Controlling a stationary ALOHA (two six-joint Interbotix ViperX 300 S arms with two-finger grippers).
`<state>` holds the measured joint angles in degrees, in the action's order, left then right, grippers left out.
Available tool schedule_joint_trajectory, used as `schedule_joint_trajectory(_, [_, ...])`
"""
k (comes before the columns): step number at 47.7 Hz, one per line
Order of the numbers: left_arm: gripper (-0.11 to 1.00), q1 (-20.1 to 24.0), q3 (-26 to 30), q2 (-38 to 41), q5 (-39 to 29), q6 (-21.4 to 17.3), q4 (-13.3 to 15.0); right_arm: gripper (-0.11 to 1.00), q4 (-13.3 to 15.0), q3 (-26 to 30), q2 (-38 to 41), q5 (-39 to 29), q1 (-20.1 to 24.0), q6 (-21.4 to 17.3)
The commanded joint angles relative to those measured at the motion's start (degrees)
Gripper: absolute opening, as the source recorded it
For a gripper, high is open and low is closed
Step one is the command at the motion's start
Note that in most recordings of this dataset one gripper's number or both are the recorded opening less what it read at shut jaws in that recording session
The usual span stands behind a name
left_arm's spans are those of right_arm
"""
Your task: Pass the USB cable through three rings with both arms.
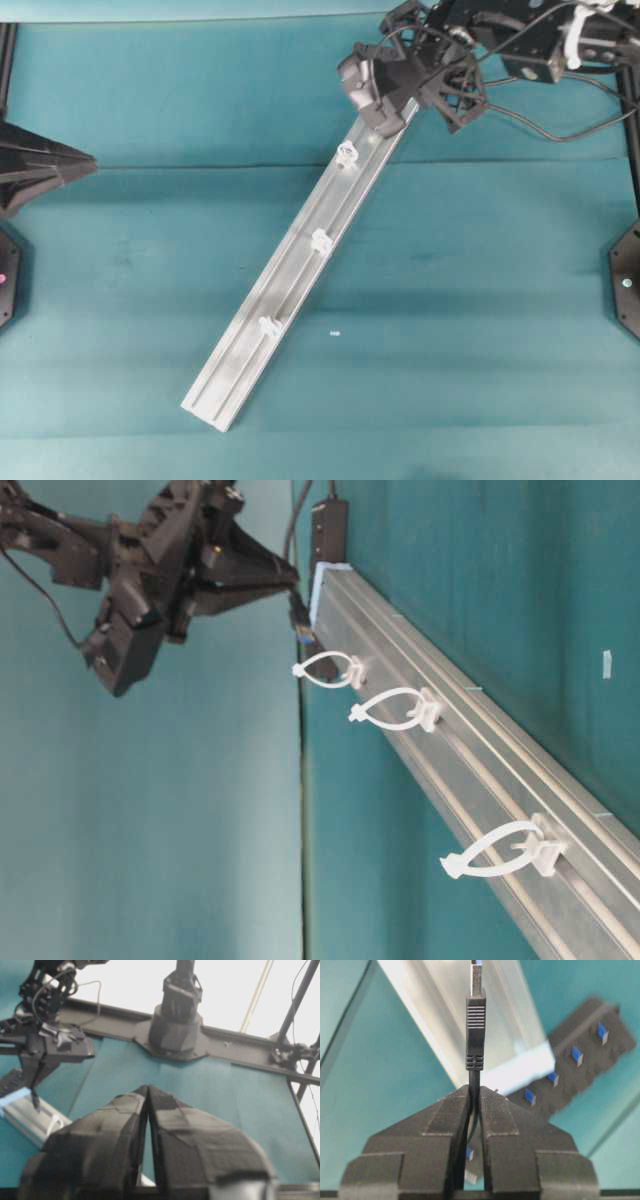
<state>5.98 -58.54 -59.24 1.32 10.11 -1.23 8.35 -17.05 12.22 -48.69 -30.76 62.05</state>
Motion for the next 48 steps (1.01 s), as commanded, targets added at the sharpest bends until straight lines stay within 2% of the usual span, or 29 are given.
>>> schedule_joint_trajectory(1, [0.17, 0.2, 0.7, 0.5, 0.4, 0.1, -0.3, 0.08, 0.2, 1.1, 0.5, 0.5, 0.8, 0.7])
schedule_joint_trajectory(10, [0.51, 0.2, 0.3, 0.6, 0.4, 0.1, -0.3, 0.08, 0.2, 1.4, 0.6, 0.5, 1.5, 0.7])
schedule_joint_trajectory(15, [0.66, 0.2, -0.4, 0.8, 0.4, 0.1, -0.3, 0.08, 0.3, 1.4, 0.6, 0.6, 2.4, 0.7])
schedule_joint_trajectory(21, [0.66, 1.1, -0.9, 2.5, 0.4, 0.3, -0.3, 0.08, 0.3, 1.4, 0.7, 1.1, 3.4, 0.7])
schedule_joint_trajectory(26, [0.7, 2.6, -1.0, 4.7, 0.4, 1.1, -0.3, 0.08, 0.2, 1.4, 0.7, 1.1, 4.0, 0.7])
schedule_joint_trajectory(39, [0.9, 3.3, -1.1, 9.6, 3.1, 1.7, -0.3, 0.08, 0.2, 0.9, 0.9, 1.8, 5.0, 0.5])
schedule_joint_trajectory(48, [0.9, 3.3, -1.0, 11.3, 4.2, 2.1, -0.3, 0.08, 0.1, 0.8, 1.1, 3.1, 5.6, 0.9])
